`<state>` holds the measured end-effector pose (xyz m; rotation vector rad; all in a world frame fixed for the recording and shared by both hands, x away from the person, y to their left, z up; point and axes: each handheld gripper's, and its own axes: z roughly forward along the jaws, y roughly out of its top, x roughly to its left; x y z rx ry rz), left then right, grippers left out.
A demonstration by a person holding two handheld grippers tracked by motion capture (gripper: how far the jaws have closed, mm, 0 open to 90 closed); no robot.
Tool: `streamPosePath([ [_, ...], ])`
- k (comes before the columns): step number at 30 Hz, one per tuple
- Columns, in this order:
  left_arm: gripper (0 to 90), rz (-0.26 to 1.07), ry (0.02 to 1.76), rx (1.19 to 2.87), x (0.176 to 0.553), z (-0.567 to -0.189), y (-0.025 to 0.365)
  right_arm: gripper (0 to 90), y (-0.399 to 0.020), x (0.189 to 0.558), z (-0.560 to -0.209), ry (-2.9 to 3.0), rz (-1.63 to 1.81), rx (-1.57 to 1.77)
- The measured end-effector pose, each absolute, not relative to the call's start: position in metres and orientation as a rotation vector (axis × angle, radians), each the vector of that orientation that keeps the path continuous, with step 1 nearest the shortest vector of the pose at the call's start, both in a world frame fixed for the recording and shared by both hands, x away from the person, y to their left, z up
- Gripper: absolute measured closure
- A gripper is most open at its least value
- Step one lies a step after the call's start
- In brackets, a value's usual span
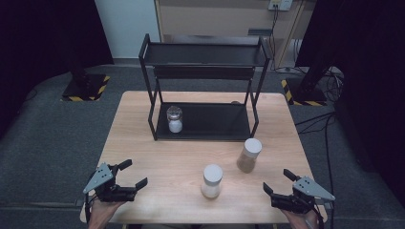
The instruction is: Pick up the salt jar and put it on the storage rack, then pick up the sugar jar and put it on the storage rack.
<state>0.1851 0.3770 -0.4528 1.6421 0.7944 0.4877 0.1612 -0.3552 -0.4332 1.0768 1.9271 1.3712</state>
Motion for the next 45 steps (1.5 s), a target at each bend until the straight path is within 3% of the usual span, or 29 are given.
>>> streamPosePath([
  [45, 1.2, 0.531, 0.827, 1.667, 0.1791, -0.4571, 0.3788, 7.4, -0.3535, 0.1623, -0.4319, 1.955, 1.378, 1.04],
])
